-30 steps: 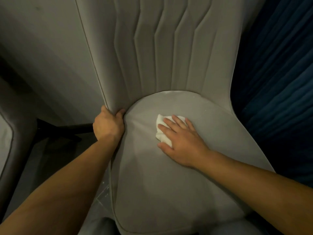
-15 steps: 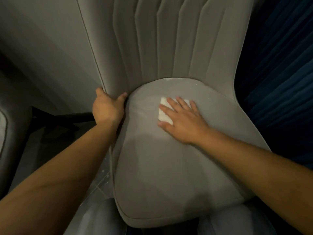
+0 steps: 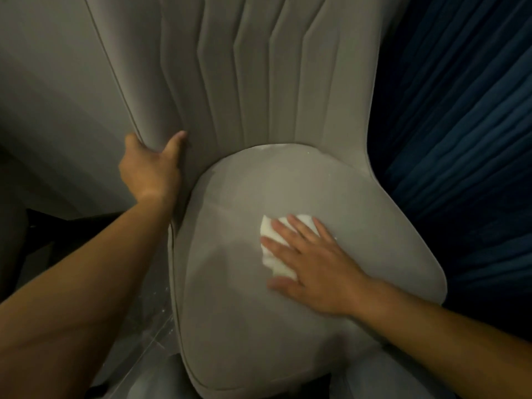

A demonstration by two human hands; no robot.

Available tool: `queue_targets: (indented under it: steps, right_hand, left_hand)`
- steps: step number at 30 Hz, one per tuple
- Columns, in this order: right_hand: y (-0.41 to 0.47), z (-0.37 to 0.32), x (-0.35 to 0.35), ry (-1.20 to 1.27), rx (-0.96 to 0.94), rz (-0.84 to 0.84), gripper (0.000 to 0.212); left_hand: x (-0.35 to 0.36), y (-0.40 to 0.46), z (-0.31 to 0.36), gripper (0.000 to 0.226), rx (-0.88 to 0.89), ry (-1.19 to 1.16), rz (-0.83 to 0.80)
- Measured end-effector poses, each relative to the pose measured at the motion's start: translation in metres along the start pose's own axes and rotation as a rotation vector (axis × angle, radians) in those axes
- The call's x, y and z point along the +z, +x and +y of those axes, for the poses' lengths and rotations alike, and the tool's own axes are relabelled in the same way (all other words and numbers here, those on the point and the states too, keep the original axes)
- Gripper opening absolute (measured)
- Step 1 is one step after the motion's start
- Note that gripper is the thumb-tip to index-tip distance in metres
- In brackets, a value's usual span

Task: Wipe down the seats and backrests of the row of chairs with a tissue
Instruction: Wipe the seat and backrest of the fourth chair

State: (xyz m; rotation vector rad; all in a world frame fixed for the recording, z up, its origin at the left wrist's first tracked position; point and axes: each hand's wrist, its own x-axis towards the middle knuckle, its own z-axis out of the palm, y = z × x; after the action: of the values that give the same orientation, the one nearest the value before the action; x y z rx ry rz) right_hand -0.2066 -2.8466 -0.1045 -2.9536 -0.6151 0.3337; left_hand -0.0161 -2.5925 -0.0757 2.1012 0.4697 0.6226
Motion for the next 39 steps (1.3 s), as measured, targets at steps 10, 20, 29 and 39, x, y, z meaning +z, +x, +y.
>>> queue_targets:
  steps: [10,20,29,39]
  right_hand:
    - [-0.024,0.014,0.005,-0.018,0.007,-0.011,0.073]
    - [0.185,0.035,-0.023,0.058,0.621,0.257,0.066]
    - [0.215,-0.003,-0.025,-0.063,0.114,0.235,0.056]
    - [0.181,0.093,-0.021,-0.220,0.562,0.442,0.066]
  left_hand:
    - [0.008,-0.002,-0.007,0.065,0.125,-0.074,0.081]
    - [0.012,-0.002,-0.008,0.074,0.093,-0.038,0.090]
    - [0.013,-0.001,-0.012,0.070,0.126,-0.012,0.082]
    - [0.015,0.000,-0.014,0.069,0.126,-0.026,0.082]
